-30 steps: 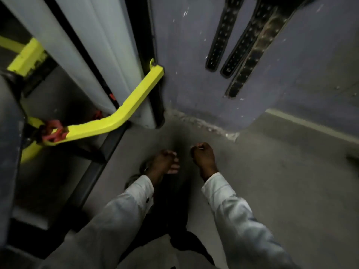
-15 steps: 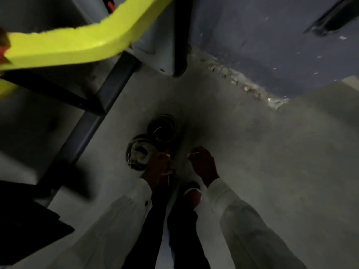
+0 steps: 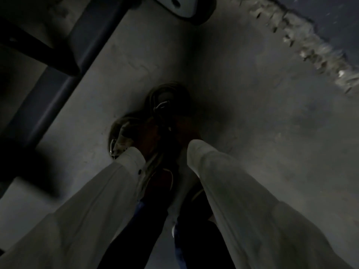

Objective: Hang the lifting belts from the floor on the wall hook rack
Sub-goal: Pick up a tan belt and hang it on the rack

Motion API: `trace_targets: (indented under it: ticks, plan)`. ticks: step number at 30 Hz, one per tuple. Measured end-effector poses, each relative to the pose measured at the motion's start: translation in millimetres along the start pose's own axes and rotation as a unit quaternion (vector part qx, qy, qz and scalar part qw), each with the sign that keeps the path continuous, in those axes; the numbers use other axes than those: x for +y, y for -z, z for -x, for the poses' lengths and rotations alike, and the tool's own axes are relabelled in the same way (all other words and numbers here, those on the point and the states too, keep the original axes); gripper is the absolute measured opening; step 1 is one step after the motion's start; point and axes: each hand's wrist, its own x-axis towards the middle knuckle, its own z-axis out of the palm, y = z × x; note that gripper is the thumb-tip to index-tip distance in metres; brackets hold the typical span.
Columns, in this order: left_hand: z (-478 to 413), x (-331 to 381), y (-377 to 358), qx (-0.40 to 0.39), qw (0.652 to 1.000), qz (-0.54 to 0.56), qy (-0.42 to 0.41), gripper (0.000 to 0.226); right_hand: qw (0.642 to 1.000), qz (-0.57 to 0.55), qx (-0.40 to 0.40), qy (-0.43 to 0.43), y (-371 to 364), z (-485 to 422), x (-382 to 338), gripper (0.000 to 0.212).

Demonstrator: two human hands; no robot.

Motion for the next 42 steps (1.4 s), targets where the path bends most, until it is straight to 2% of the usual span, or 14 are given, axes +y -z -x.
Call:
trace_targets:
  ticks: [5,7,8,9,10,11,13,17,22,27,31,35,38,42]
  plan:
    - [-26,-18,-6,-0.023,0.998,0.051,0.014,0.037,0.993,0.083,-0.081,0.008,-19,-19,5,0.039]
    - [-28,-19,-8,-0.027,0.996,0.084,0.026,0.04,0.987,0.104,-0.082,-0.086,-15,-13,28,0.027]
    - [-29,-19,-8,-0.025,0.995,0.097,0.031,0.042,0.99,0.069,0.002,-0.123,-5,-11,43,0.023]
    - [-25,-16,-9,-0.018,0.994,0.102,0.031,0.044,0.963,-0.033,0.039,-0.263,4,-6,41,0.027]
    - [-22,-14,-9,-0.011,0.994,0.102,0.034,0.045,0.979,-0.092,0.036,-0.181,6,11,45,0.031]
    - [-18,-12,-9,0.003,0.994,0.102,0.033,0.045,0.981,-0.071,0.118,-0.137,3,4,39,0.036]
    - [6,5,-12,-0.004,0.993,0.116,0.033,0.048,0.987,-0.142,0.038,-0.071,34,34,16,0.039]
    - [67,65,-21,-0.078,0.994,0.072,0.021,0.044,0.949,-0.296,0.082,-0.064,95,104,6,0.033]
    - [150,136,-35,-0.097,0.992,0.077,-0.01,0.042,0.946,-0.293,0.141,0.016,191,201,-20,0.03]
    - [262,218,-46,-0.168,0.979,0.11,-0.027,0.031,0.929,-0.342,0.14,0.019,283,293,-45,0.018]
    - [356,282,-46,-0.195,0.975,0.085,-0.063,0.019,0.91,-0.397,0.115,0.031,359,383,-68,0.035]
    - [450,338,-38,-0.234,0.96,0.103,-0.113,0.039,0.896,-0.413,0.138,0.088,421,480,-100,0.01]
    - [512,376,-35,-0.247,0.95,0.091,-0.164,0.049,0.885,-0.412,0.172,0.132,455,539,-118,0.022]
    - [585,428,-38,-0.283,0.924,0.087,-0.24,0.04,0.852,-0.44,0.225,0.174,493,601,-132,0.015]
